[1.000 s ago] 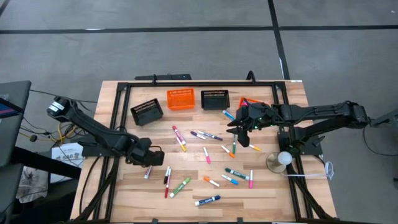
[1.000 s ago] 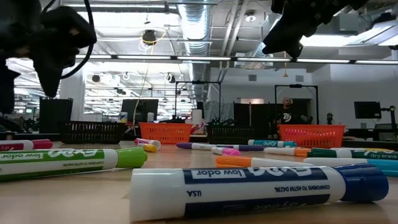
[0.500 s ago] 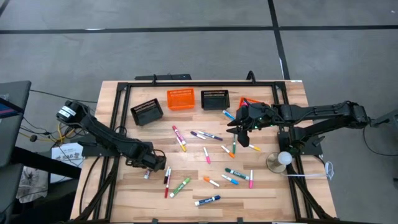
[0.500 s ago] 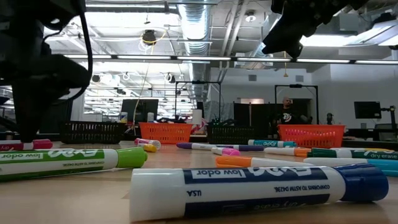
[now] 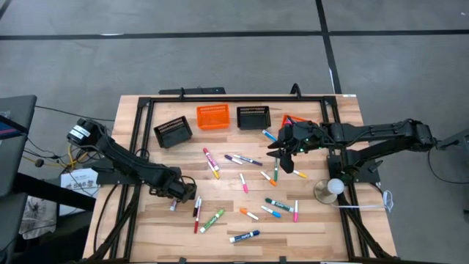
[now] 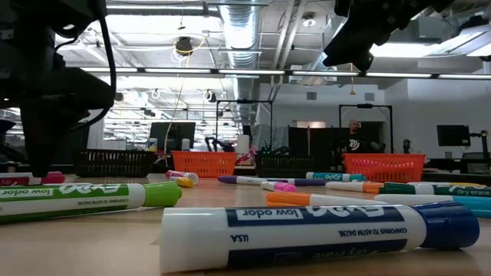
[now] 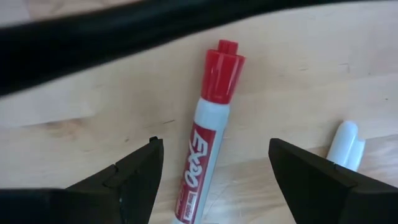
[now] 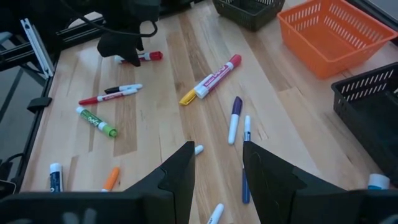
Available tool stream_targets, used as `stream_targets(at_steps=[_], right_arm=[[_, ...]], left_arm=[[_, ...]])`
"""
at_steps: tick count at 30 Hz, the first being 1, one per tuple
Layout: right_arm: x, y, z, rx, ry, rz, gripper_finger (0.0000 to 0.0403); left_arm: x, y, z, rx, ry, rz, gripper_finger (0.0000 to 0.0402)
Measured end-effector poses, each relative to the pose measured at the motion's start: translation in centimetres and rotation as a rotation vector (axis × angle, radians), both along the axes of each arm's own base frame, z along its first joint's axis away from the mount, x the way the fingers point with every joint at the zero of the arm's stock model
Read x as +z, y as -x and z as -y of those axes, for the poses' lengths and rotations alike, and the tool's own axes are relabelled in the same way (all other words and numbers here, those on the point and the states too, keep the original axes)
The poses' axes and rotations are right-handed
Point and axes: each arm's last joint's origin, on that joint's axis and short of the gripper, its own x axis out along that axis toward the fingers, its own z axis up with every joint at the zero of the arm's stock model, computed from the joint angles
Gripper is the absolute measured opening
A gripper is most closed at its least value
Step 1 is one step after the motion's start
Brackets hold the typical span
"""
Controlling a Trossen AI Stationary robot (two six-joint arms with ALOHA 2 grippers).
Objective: Pick & Place Markers
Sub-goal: Put the middle left white red marker into the middle black bin
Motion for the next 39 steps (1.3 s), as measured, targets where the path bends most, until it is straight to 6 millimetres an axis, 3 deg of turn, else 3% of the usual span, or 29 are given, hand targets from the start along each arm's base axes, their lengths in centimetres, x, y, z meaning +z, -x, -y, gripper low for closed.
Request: stream_targets(at_steps=[6, 13, 26, 39], right_arm=[[0.0, 0.0, 0.0, 0.0, 0.001, 0.001, 0.0124], [0.0, 0.0, 0.0, -0.001, 0.001, 0.001, 0.0124], [0.0, 0.0, 0.0, -0.002, 0.001, 0.002, 0.0124], [0.3, -0.2, 0.0, -0.002, 0.002, 0.037, 0.0124]], left_arm=[[-1.1, -0.2, 0.2, -0.004, 0.003, -0.061, 0.028], [-2.0, -0.4, 0.4, -0.032, 0.017, -0.11, 0.024], [-2.0, -0.8, 0.4, -0.037, 0.0, -0.058, 0.0064], [0.4, -0.2, 0.0, -0.049, 0.009, 0.056, 0.0079]])
